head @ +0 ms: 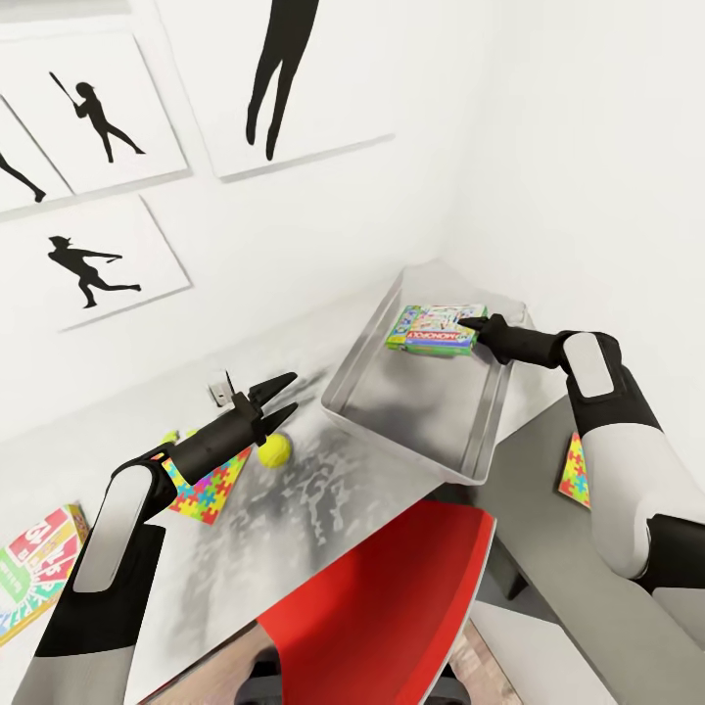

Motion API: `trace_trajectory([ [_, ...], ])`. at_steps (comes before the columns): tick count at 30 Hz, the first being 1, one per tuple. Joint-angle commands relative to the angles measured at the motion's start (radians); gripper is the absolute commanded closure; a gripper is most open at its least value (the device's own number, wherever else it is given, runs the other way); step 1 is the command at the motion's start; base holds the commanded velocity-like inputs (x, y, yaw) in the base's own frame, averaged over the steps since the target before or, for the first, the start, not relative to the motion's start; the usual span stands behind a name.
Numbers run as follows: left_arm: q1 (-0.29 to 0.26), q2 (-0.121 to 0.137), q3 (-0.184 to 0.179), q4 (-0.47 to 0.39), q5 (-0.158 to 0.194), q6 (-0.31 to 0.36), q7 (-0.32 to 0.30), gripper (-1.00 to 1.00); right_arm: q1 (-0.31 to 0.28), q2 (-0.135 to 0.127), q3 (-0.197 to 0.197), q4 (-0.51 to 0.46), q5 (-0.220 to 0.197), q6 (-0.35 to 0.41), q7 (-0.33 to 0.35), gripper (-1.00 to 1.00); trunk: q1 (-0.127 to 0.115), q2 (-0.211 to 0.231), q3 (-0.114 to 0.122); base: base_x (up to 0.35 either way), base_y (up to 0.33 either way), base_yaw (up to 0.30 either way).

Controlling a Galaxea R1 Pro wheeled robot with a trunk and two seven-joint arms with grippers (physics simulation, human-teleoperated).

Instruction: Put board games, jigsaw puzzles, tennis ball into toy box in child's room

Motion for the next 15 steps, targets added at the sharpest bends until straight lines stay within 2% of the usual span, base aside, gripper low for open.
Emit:
trace_trajectory([
  [1,-0.001,0.000,0.001,0.000,-0.006,0.005,-0.006,-1.00,0.000,0.001,-0.003,0.027,0.017,0.004,0.010,1.00,0.001,-0.001,-0.002,0.000,0.000,0.000],
  [15,-0.001,0.000,0.001,0.000,-0.006,0.005,-0.006,-1.00,0.000,0.001,-0.002,0.027,0.017,0.002,0.011,1.00,0.001,-0.001,-0.002,0.000,0.000,0.000],
])
